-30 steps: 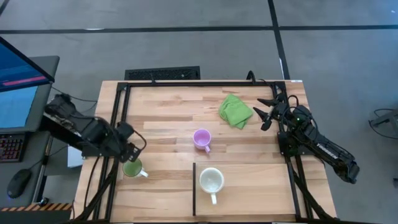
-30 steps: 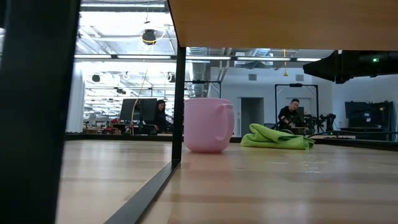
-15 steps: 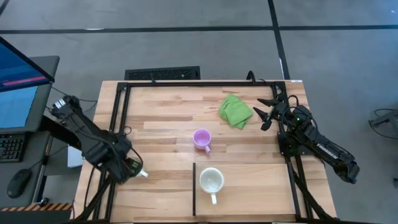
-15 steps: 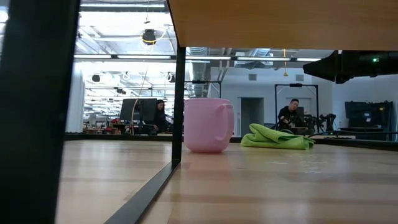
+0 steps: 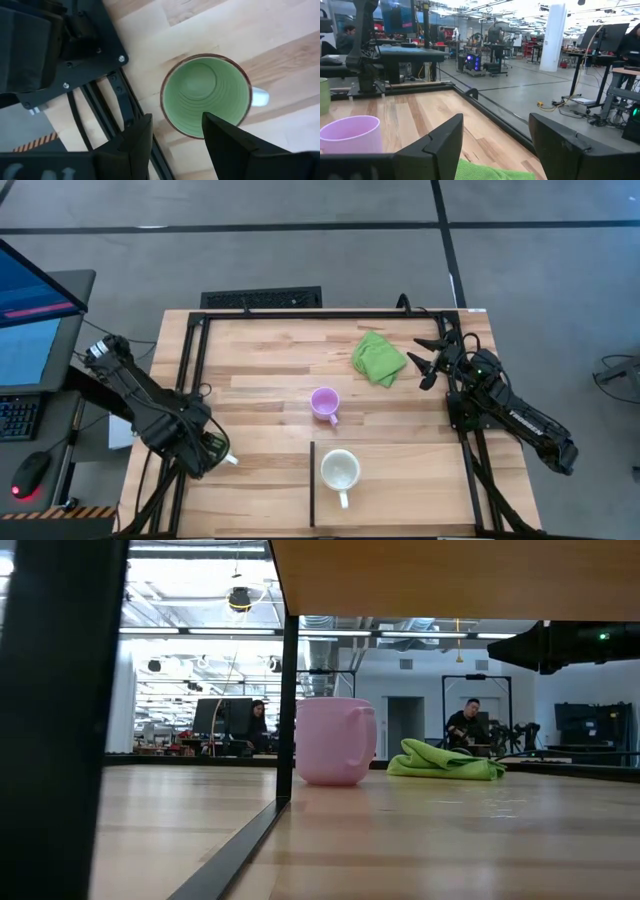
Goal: Stack small to large cups/mugs on shelf
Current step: Put the green mug on the shelf
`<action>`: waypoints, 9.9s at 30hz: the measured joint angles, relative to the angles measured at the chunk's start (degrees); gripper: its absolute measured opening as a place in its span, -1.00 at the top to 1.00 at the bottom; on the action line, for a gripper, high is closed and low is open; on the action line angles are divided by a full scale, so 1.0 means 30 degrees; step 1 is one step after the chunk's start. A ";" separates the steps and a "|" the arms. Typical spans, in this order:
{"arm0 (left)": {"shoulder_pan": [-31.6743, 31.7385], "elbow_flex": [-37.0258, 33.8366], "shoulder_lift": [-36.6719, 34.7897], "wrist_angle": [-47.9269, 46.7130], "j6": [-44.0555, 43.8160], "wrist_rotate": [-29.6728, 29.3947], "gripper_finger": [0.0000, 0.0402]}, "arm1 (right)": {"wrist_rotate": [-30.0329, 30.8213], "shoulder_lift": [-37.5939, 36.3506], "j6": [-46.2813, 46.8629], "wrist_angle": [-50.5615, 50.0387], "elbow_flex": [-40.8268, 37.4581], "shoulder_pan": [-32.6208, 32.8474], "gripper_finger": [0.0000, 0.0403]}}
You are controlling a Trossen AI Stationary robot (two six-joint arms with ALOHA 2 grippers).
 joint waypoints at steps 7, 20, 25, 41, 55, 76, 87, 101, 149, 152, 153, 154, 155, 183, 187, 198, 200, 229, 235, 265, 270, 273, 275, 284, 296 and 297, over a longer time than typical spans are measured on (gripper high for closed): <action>0.0000 -0.1731 -0.0532 0.1415 -0.0015 0.0618 0.18 | 0.0000 0.0000 0.0000 0.0000 0.0004 0.0004 -0.24; 0.0007 -0.4179 -0.2234 0.3396 -0.0576 0.0945 0.18 | 0.0000 -0.0003 0.0000 0.0000 0.0004 0.0001 -0.24; 0.0007 -0.4179 -0.2273 0.3490 -0.0595 0.0773 0.18 | 0.0000 0.0000 -0.0007 0.0000 -0.0004 -0.0004 -0.24; 0.0007 -0.4179 -0.2251 0.3536 -0.0583 0.0289 0.18 | 0.0000 -0.0001 0.0000 -0.0001 0.0004 0.0002 -0.24; 0.0007 -0.4207 -0.2251 0.3701 -0.0561 0.0334 0.18 | 0.0000 -0.0007 0.0000 -0.0006 -0.0002 -0.0004 -0.24; 0.0051 -0.7342 -0.2288 0.6900 0.0321 0.1005 0.18 | 0.0000 -0.0001 0.0000 0.0000 0.0003 -0.0003 -0.24; 0.0051 -0.7734 -0.2295 0.7687 0.0941 0.0934 0.18 | 0.0000 0.0000 0.0000 -0.0002 0.0001 0.0001 -0.24; 0.0051 -0.7734 -0.2295 0.7854 0.1792 0.0436 0.18 | 0.0000 -0.0007 0.0000 0.0000 0.0004 0.0004 -0.24; 0.0051 -0.7741 -0.2295 0.8073 0.3596 -0.0098 0.80 | 0.0000 0.0000 0.0000 0.0000 0.0004 -0.0003 -0.24; 0.0051 -0.7741 -0.2295 0.8040 0.3634 -0.0289 0.95 | 0.0000 -0.0006 -0.0001 -0.0001 0.0004 0.0002 -0.24; 0.0047 -0.7741 -0.2295 0.7972 0.3698 -0.0396 0.95 | 0.0000 -0.0005 0.0000 -0.0003 0.0004 -0.0001 -0.24; 0.0045 -0.7741 -0.2295 0.7906 0.3672 -0.0474 0.95 | 0.0000 -0.0003 0.0000 -0.0005 0.0000 0.0004 -0.24; 0.0044 -0.7741 -0.2295 0.7857 0.3672 -0.0511 0.94 | 0.0000 -0.0004 -0.0003 0.0000 0.0000 0.0000 -0.24; 0.8486 -0.7751 -0.2288 1.1497 1.4154 -0.4732 0.99 | 0.0000 -0.0006 -0.0006 -0.0001 -0.0003 0.0004 -0.24; 1.0312 -0.6850 -0.2280 1.2792 1.8040 -0.5643 0.99 | 0.0000 -0.0007 -0.0002 0.0000 0.0004 0.0000 -0.24; 1.4959 -0.1344 -0.2215 1.3683 2.7563 -0.5720 0.99 | 0.0000 -0.0002 -0.0007 -0.0007 0.0002 0.0004 -0.24; 1.5813 -0.0597 -0.2210 1.3674 2.8606 -0.5285 0.99 | 0.0000 -0.0007 -0.0004 -0.0004 0.0000 -0.0004 -0.24; 2.1092 1.4671 0.9896 0.8231 3.7246 0.1487 0.99 | 0.0000 0.0000 0.0000 0.0000 -0.0004 0.0004 -0.24; 2.1099 1.8104 1.3144 0.6245 3.7560 0.2099 0.99 | 0.0000 -0.0003 -0.0005 0.0000 0.0004 0.0011 -0.24; 2.1005 2.1562 1.7828 0.2522 3.9411 0.2094 0.99 | -0.0007 0.0000 0.0000 0.0000 0.0004 0.0011 -0.24; 2.1012 2.1554 1.7821 0.2533 3.9525 0.1820 0.99 | -0.0007 0.0000 0.0000 -0.0004 0.0001 0.0011 -0.24; 2.1012 2.1554 1.7821 0.2528 3.9576 0.1828 0.99 | -0.0007 0.0000 0.0000 0.0000 0.0003 0.0011 -0.24; 2.1006 2.1554 1.7821 0.2536 3.9594 0.1828 0.99 | -0.0007 0.0000 0.0000 -0.0003 0.0000 0.0011 -0.24; 2.1051 2.1547 1.7821 0.3362 3.9656 0.1536 0.99 | -0.0007 0.0000 -0.0001 -0.0003 0.0001 0.0011 -0.24; 2.0946 2.1547 1.8021 0.3913 3.8725 0.1033 0.99 | -0.0012 0.0000 0.0000 -0.0003 0.0004 0.0014 -0.24; 2.0943 2.1547 1.8122 0.3952 3.8588 0.1028 0.99 | -0.0007 0.0000 0.0000 -0.0005 0.0004 0.0018 -0.24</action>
